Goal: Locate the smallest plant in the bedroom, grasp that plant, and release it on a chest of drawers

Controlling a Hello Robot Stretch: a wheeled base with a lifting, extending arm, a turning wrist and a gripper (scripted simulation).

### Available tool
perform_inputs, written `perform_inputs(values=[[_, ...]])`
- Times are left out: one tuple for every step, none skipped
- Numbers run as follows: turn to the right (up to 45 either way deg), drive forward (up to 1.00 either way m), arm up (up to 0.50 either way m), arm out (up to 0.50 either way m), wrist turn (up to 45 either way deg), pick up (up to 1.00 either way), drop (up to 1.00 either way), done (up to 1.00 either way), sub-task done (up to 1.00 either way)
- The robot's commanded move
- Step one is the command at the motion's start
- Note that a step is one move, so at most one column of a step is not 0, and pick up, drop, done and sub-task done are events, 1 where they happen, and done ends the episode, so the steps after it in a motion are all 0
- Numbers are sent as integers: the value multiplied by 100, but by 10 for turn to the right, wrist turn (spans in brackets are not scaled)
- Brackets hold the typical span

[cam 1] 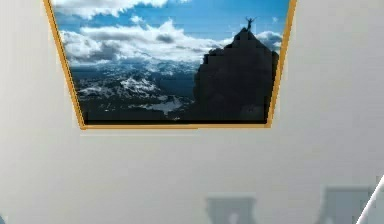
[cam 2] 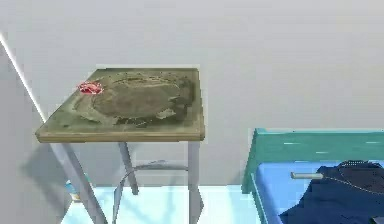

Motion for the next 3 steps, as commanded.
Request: perform_inputs(values=[[-240,0,0,0,0,0,0,0,0],[-30,0,0,0,0,0,0,0,0],[450,0,0,0,0,0,0,0,0]])
